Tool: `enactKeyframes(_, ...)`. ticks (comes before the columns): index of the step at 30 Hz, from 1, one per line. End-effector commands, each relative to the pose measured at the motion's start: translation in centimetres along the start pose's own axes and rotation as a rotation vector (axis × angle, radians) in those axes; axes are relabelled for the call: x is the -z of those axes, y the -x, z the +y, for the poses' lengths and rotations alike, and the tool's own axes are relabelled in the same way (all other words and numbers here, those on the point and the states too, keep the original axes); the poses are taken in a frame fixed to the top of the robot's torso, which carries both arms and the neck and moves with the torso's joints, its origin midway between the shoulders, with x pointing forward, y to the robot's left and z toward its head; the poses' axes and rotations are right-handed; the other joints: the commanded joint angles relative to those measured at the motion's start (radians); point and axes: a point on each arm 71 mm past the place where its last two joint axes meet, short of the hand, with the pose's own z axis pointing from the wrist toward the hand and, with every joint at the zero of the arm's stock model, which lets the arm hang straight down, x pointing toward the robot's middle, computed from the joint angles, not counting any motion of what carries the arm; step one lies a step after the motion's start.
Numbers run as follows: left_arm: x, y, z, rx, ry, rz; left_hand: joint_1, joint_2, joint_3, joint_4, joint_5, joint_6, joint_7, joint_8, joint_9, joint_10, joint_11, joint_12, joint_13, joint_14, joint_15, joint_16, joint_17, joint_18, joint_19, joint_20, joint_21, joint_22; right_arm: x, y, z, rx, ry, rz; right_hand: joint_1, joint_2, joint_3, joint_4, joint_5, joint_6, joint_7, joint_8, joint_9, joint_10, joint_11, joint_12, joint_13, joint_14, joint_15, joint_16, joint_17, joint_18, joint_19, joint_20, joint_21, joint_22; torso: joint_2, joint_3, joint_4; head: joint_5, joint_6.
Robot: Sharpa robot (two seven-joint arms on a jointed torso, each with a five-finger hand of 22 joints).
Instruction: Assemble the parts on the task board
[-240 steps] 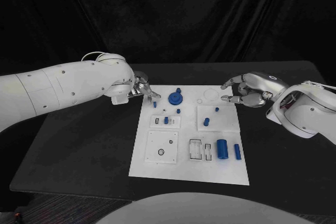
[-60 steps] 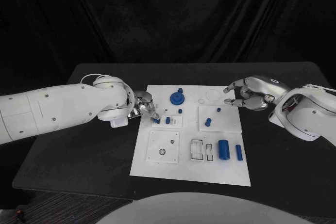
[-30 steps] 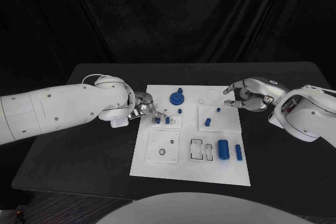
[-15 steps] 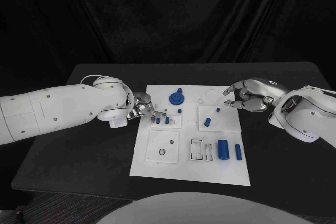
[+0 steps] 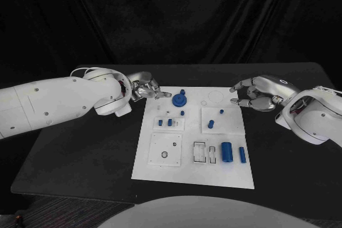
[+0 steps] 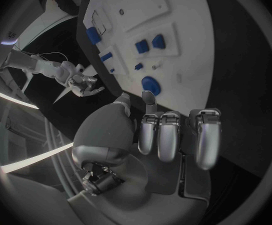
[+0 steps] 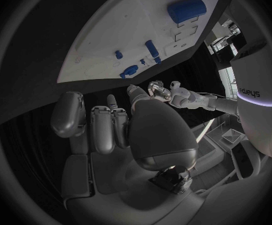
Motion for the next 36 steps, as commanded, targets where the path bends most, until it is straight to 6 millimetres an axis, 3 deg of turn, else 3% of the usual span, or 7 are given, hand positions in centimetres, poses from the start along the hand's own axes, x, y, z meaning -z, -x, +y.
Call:
enactKeyframes(1, 0.0, 1.2, -2.7, -0.024, -0.35, -0.101, 0.086, -0.007, -0.005, -0.038, 0.01, -0.027, 0.003, 0.012, 0.036, 0.104, -0.003, 0.003, 0.262, 0.104, -0.003, 0.003, 0.263, -0.002, 0.077, -0.005, -0.006, 0.248, 0.0, 0.5, 0.1, 0.009, 0.015, -0.046, 0.009, -0.005, 0.004, -0.001, 0.006, 0.008, 0.001, -0.003, -0.001, -0.003, -0.001, -0.001, 0.075, 0.061, 0.006, 0.001, 0.021, 0.01, -0.001, -0.001, 0.003, 0.143, 0.0, 0.0003, -0.0014, -0.002, 0.0)
enactKeyframes(2, -0.1, 1.2, -3.0, -0.052, -0.386, -0.1, 0.147, 0.003, -0.001, -0.055, 0.013, -0.124, 0.013, -0.097, 0.005, 0.104, 0.008, 0.003, 0.262, 0.104, 0.009, 0.003, 0.263, 0.003, 0.062, 0.003, -0.025, 0.241, 0.0, 0.6, 0.1, 0.009, 0.015, -0.045, 0.009, -0.005, 0.004, -0.001, 0.006, 0.008, 0.001, -0.003, -0.001, -0.003, -0.001, -0.001, 0.075, 0.061, 0.006, 0.001, 0.021, 0.01, -0.001, -0.001, 0.003, 0.143, 0.0, 0.0008, -0.0007, -0.004, 0.0)
enactKeyframes(4, -0.4, 1.2, -3.7, -0.149, -0.47, -0.082, 0.201, 0.01, 0.002, -0.061, -0.058, -0.154, 0.039, -0.169, -0.052, 0.039, 0.03, -0.099, 0.184, 0.104, 0.03, 0.003, 0.263, 0.007, 0.044, 0.018, -0.044, 0.234, -0.1, 0.6, 0.1, 0.01, 0.017, -0.042, 0.009, -0.005, 0.004, -0.001, 0.006, 0.008, 0.001, -0.003, -0.001, -0.003, -0.001, -0.001, 0.075, 0.061, 0.006, 0.001, 0.021, 0.01, -0.001, -0.001, 0.003, 0.143, 0.001, 0.0011, -0.0001, -0.004, 0.0)
enactKeyframes(7, -1.0, 0.7, -4.1, -0.292, -0.545, -0.048, 0.357, 0.016, 0.068, -0.117, -0.043, -0.165, 0.061, -0.27, -0.155, -0.06, 0.04, -0.233, 0.089, 0.104, 0.046, 0.003, 0.263, 0.009, 0.036, 0.033, -0.048, 0.232, -0.1, 0.6, 0.1, 0.011, 0.018, -0.038, 0.009, -0.005, 0.004, -0.001, 0.006, 0.008, 0.001, -0.003, -0.001, -0.003, -0.001, -0.001, 0.075, 0.061, 0.006, 0.001, 0.021, 0.01, -0.001, -0.001, 0.003, 0.143, 0.004, 0.0018, -0.0008, -0.005, 0.0)
enactKeyframes(8, -1.2, 0.5, -4.1, -0.332, -0.553, -0.034, 0.386, -0.001, 0.086, -0.108, -0.043, -0.17, 0.085, -0.359, -0.252, -0.233, 0.062, -0.462, -0.063, 0.104, 0.066, 0.003, 0.263, 0.015, 0.012, 0.044, -0.071, 0.223, -0.1, 0.6, 0.0, 0.012, 0.017, -0.035, 0.009, -0.005, 0.004, -0.001, 0.006, 0.008, 0.001, -0.003, -0.001, -0.003, -0.001, -0.001, 0.075, 0.061, 0.006, 0.001, 0.021, 0.01, -0.001, -0.001, 0.003, 0.143, 0.004, 0.002, -0.0007, -0.007, 0.0)
enactKeyframes(11, -1.7, -0.1, -3.9, -0.405, -0.571, -0.011, 0.397, -0.037, 0.1, -0.07, -0.062, -0.182, 0.113, -0.446, -0.354, -0.586, 0.111, -0.928, -0.377, 0.005, 0.108, -0.07, 0.18, 0.017, -0.004, 0.074, -0.08, 0.219, -0.1, 0.5, -0.1, 0.012, 0.014, -0.027, 0.009, -0.005, 0.004, -0.001, 0.006, 0.008, 0.001, -0.003, -0.001, -0.003, -0.001, -0.001, 0.075, 0.061, 0.006, 0.001, 0.021, 0.01, -0.001, -0.001, 0.003, 0.143, 0.006, 0.0023, -0.002, -0.007, 0.0)
enactKeyframes(36, -3.9, -3.3, -5.5, -0.665, -0.622, -0.032, 0.426, -0.13, 0.241, -0.037, 0.009, -0.145, 0.11, -0.67, -0.743, -0.637, 0.121, -1.181, -0.743, -0.103, 0.095, -0.249, -0.098, -0.005, 0.078, 0.093, 0.009, 0.251, 0.1, -0.1, -0.7, 0.011, -0.013, 0.022, 0.008, -0.005, 0.004, 0.0, 0.009, 0.009, 0.0, -0.003, -0.001, -0.003, -0.001, -0.002, 0.074, 0.061, 0.006, 0.0, 0.018, 0.01, 0.0, -0.001, 0.002, 0.143, 0.011, -0.0006, -0.0032, -0.008, 0.0)
